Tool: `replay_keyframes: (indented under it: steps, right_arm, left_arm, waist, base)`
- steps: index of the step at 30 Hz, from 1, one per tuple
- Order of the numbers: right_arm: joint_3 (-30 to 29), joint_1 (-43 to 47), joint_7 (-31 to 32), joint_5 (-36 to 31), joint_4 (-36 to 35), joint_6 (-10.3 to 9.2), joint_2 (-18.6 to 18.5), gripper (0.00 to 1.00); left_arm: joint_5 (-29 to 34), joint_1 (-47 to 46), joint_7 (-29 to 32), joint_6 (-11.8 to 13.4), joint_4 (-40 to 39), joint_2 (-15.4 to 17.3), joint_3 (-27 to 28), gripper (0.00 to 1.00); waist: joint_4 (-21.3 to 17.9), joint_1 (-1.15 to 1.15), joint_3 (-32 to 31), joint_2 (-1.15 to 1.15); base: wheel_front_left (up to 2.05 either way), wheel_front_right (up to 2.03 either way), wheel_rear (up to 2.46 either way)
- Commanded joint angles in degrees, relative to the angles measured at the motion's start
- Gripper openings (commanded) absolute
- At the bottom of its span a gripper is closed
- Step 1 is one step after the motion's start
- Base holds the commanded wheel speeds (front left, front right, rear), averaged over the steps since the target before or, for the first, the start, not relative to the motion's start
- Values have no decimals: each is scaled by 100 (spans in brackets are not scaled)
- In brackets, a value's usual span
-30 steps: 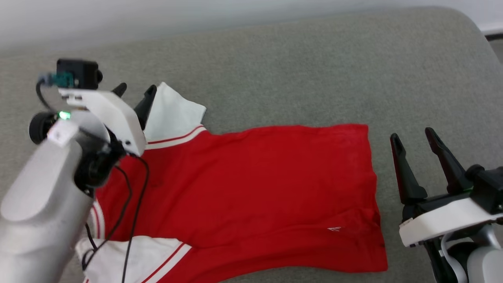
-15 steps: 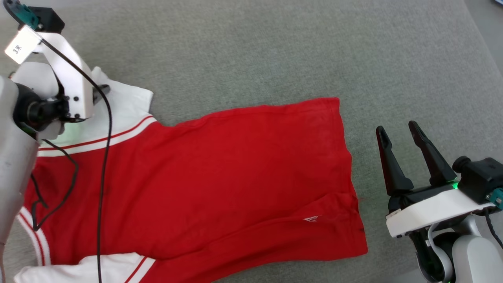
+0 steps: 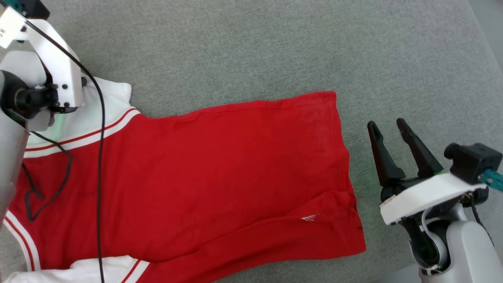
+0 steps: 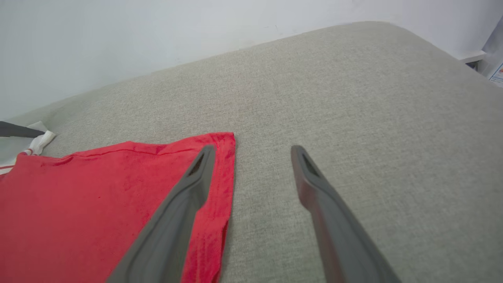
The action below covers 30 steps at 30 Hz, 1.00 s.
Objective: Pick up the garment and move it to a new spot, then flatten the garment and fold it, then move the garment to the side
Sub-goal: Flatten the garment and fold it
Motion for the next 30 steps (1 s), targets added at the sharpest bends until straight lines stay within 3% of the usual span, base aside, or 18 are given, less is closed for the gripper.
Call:
replay_keyframes:
  steps: [1, 9, 17, 26, 28, 29, 30]
  right_arm:
    - [-6, -174, 103, 125, 90, -3, -9, 100]
    - [0, -948, 1512, 783, 1150, -3, -615, 100]
    - [278, -1852, 2904, 848, 1796, -3, -1168, 100]
    - [781, -2454, 4007, 906, 2862, -3, -1265, 100]
    - [863, -2456, 4270, 992, 3075, -2, -1232, 42]
    - [896, -2456, 4363, 1015, 3136, -2, -1221, 0]
    - [901, -2476, 4419, 1044, 3175, -2, -1224, 0]
  left_arm:
    - [67, 301, -98, -14, 112, -127, -118, 0]
    - [96, -1, -827, -112, -18, -373, -16, 0]
    - [180, -219, -1117, -283, -345, -631, -146, 0]
    - [164, -265, -1248, -366, -689, -756, -233, 0]
    - [152, -215, -1292, -377, -738, -743, -237, 0]
    - [135, -177, -1306, -379, -750, -737, -235, 0]
    - [126, -152, -1335, -385, -765, -742, -223, 0]
  waist:
    - [52, 0, -66, 0]
    - [522, 0, -380, 0]
    - [1062, 0, -404, 0]
    - [1394, 0, -248, 0]
    - [1429, 0, -233, 0]
    - [1440, 0, -235, 0]
    - [1450, 0, -238, 0]
  base:
    - [0, 0, 0]
    - [0, 0, 0]
    - [0, 0, 0]
    - [0, 0, 0]
    - [0, 0, 0]
    - [0, 0, 0]
    - [0, 0, 0]
